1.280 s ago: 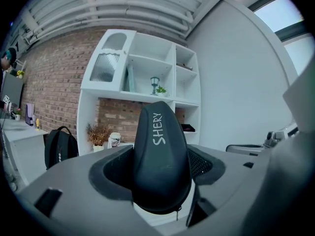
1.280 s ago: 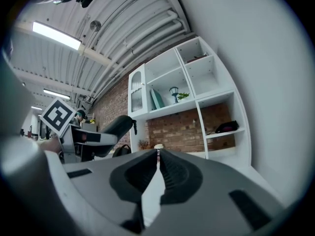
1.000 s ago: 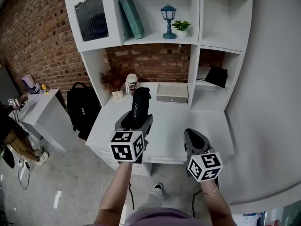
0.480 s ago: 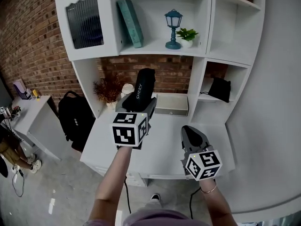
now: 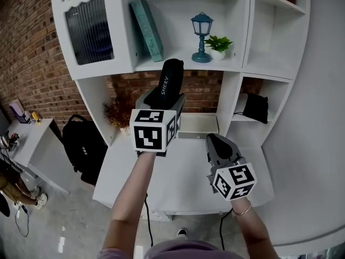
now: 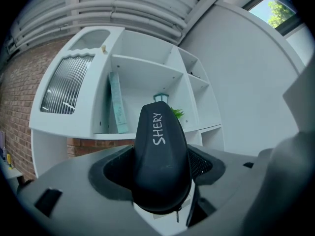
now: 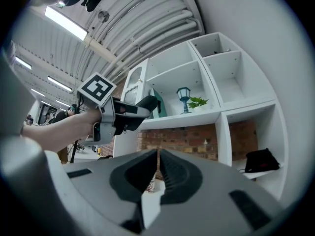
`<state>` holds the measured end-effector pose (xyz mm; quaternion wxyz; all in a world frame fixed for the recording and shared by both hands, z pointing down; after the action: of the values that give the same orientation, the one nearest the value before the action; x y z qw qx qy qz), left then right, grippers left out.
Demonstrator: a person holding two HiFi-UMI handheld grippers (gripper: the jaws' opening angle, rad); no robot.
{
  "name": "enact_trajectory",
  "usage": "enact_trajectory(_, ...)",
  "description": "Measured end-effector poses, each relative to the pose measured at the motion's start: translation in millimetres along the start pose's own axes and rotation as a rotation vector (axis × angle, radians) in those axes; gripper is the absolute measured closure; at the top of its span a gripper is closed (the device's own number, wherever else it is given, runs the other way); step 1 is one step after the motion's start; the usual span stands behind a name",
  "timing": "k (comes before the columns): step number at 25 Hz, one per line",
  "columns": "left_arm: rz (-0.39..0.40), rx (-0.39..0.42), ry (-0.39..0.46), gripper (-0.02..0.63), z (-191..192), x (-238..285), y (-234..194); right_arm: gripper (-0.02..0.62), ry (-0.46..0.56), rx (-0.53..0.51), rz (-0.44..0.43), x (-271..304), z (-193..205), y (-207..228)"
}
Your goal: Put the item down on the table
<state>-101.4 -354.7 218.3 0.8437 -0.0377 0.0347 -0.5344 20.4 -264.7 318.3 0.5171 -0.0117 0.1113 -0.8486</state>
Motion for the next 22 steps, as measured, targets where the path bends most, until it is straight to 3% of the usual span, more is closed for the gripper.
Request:
enact_trajectory(8, 0.011, 0.009, 0.009, 0.279, -19.5, 27.3, -9.2, 0.591, 0.016, -0.01, -0.009, 28.0, -9.9, 0.1)
enact_trajectory(22, -0.045, 0.033, -0.017, 0.279, -53.8, 80.6, -25.9, 0.59, 0.098, -0.068, -0.032, 66.8, -49.5, 27.1)
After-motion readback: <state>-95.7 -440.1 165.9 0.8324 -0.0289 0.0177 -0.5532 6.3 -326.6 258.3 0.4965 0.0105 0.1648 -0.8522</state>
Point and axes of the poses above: the fingertips, and each gripper's own axes: x forward along the fingers, y to its right, z out of its underside, the point moved 1 cm from there along -x, backward along the fingers, and after that the axes turned 10 degrees about -x, right-handed, at the moved point
